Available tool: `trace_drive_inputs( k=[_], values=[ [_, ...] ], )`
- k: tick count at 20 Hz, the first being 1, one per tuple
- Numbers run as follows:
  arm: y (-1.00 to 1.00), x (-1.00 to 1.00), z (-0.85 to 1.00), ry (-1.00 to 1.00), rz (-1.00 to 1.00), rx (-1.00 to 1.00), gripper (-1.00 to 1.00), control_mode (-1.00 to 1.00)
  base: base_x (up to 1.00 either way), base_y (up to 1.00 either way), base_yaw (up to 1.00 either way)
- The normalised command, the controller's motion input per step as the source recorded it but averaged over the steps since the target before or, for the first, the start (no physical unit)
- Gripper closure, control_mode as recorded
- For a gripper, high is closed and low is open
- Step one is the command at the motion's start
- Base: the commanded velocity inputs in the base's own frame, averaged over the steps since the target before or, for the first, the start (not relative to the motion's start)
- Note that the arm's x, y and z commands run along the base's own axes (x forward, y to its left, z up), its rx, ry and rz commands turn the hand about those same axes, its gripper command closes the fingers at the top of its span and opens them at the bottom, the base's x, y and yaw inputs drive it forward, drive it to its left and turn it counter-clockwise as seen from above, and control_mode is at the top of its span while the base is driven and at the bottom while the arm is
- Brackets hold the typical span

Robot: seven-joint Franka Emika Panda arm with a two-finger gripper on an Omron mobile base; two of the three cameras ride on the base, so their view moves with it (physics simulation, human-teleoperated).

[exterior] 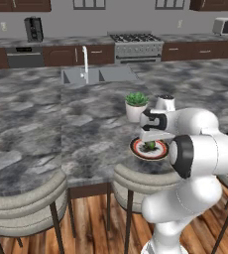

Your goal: Transport the steak and avocado to the fridge. Place the steak on the rack containing meat and place the avocado on the rack containing the vegetable, ensuring meats and vegetables are on different racks.

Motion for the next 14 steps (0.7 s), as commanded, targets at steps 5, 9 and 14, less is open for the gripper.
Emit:
trace_drive_inputs(
  k=[5,9,14],
  values=[
    [-0.01,0.28,-0.27,0.0,0.0,0.0,-1.0,-1.0,0.0,0.0,0.0],
    [0.0,0.3,-0.16,0.0,0.0,0.0,-1.0,-1.0,0.0,0.0,0.0],
    [-0.1,0.36,-0.08,0.0,0.0,0.0,-1.0,-1.0,0.0,0.0,0.0]
  ],
)
